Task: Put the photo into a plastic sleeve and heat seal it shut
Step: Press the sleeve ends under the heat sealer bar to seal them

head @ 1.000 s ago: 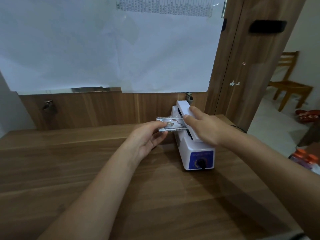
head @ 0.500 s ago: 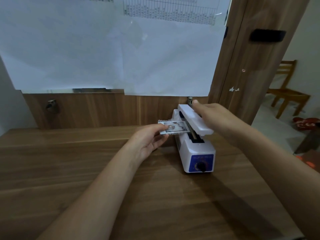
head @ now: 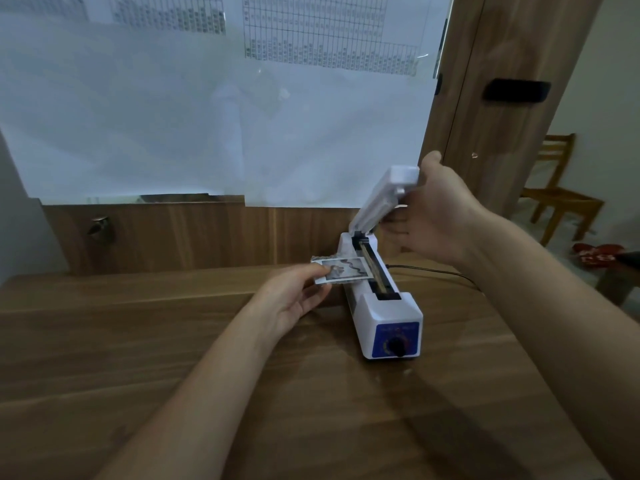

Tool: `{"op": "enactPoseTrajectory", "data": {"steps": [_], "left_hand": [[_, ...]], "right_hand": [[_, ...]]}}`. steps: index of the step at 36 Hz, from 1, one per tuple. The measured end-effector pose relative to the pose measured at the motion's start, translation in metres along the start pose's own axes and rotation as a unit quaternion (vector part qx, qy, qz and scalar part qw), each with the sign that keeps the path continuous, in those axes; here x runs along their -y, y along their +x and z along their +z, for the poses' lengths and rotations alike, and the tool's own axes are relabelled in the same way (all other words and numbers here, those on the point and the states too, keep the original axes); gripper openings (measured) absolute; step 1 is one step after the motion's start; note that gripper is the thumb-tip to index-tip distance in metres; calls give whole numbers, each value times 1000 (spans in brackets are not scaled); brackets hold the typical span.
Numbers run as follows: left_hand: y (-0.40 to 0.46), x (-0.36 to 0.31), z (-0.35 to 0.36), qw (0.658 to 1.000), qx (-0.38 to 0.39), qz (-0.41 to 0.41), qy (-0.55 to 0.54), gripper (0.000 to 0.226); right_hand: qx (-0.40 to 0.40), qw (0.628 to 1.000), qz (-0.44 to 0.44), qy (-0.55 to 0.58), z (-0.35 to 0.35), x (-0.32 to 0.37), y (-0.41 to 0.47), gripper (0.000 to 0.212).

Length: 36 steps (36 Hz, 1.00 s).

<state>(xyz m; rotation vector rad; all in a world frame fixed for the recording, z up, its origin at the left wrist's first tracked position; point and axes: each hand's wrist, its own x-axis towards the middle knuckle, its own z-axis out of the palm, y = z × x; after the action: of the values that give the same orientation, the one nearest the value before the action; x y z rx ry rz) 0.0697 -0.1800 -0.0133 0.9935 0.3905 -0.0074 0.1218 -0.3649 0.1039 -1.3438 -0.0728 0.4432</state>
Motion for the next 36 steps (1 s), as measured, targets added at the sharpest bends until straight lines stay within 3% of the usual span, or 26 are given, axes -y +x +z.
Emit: {"op": "enactPoseTrajectory", "data": {"steps": [3, 16, 19, 20, 22, 25, 27, 33, 36], "left_hand": [[1, 0, 0, 1000, 0, 2, 0, 6], [0, -2, -2, 1000, 14, 7, 8, 6], [1, -2, -2, 1000, 16, 9, 11, 5], [2, -2, -1, 1000, 17, 10, 12, 5], [2, -2, -2, 1000, 15, 11, 16, 9], [3, -2, -3, 999, 3, 14, 35, 13], [3, -2, -4, 999, -1, 19, 43, 14], [5, -2, -5, 998, 11, 23, 58, 9], [5, -1, -6, 998, 19, 28, 58, 6]], "right_hand": [[-11, 1000, -12, -17, 4, 2, -1, 101], [28, 997, -70, -1, -4, -9, 6, 97], [-42, 993, -81, -69, -5, -20, 10, 90], [-89, 982, -86, -145, -6, -24, 12, 84], [-163, 921, -112, -336, -7, -34, 15, 73], [-131, 832, -176, -510, -18, -47, 24, 36], [-90, 793, -197, -570, -24, -52, 32, 28], [49, 773, -184, -605, -21, -53, 46, 49], [73, 772, -175, -606, -17, -53, 52, 53]]}}
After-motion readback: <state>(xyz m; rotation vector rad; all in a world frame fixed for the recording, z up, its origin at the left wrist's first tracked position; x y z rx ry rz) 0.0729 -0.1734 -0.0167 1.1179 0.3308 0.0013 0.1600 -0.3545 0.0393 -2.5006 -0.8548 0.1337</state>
